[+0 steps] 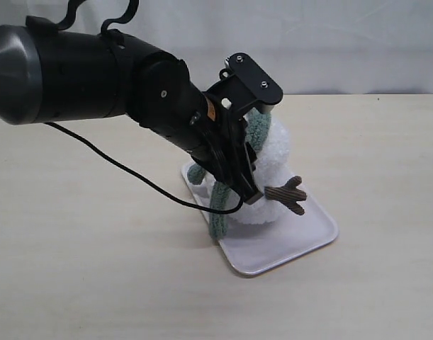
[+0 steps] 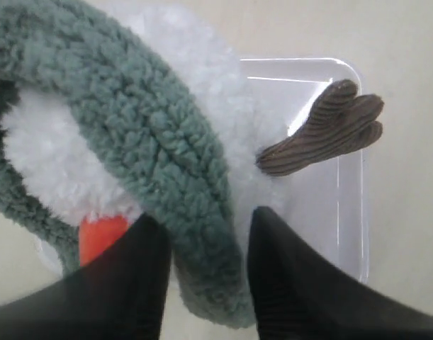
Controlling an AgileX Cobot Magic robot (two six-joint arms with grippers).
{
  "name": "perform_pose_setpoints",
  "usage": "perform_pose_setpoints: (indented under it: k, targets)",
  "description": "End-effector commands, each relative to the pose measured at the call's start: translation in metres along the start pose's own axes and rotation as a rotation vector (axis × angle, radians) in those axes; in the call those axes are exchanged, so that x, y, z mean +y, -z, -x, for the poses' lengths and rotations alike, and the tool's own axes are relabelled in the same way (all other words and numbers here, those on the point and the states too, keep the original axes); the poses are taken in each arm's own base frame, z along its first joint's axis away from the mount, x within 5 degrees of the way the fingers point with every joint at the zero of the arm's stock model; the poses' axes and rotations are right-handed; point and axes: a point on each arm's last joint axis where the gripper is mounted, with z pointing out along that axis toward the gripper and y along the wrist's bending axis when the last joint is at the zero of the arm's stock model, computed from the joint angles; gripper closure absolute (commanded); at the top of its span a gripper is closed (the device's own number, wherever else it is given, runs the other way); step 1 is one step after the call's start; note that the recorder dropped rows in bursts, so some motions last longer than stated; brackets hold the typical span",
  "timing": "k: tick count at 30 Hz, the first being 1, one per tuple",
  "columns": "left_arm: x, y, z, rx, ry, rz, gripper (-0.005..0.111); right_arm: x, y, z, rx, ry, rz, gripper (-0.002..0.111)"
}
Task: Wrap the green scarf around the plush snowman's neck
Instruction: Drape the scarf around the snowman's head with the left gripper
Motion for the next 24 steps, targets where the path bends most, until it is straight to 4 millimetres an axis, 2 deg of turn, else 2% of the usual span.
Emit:
perform_pose_setpoints:
  k: [1,5,13,24]
  targets:
    - [0.002,0.001,0.006,-0.046,-0.005,0.018,0.091,0.0,0.0,0.0,-0.007,-0.002,-0.001,0.104]
    - [0.002,0.001,0.007,-0.062,-0.005,0.024,0.107,0.0,0.0,0.0,-0.007,-0.002,-0.001,0.104]
    - [0.004,0.005,0.011,-0.103,-0.008,0.041,0.107,0.0,0.0,0.0,-0.007,-0.002,-0.001,0.104]
    - [0.009,0.033,0.028,-0.259,0.007,0.091,0.107,0.0,0.0,0.0,-0.007,-0.002,-0.001,0.104]
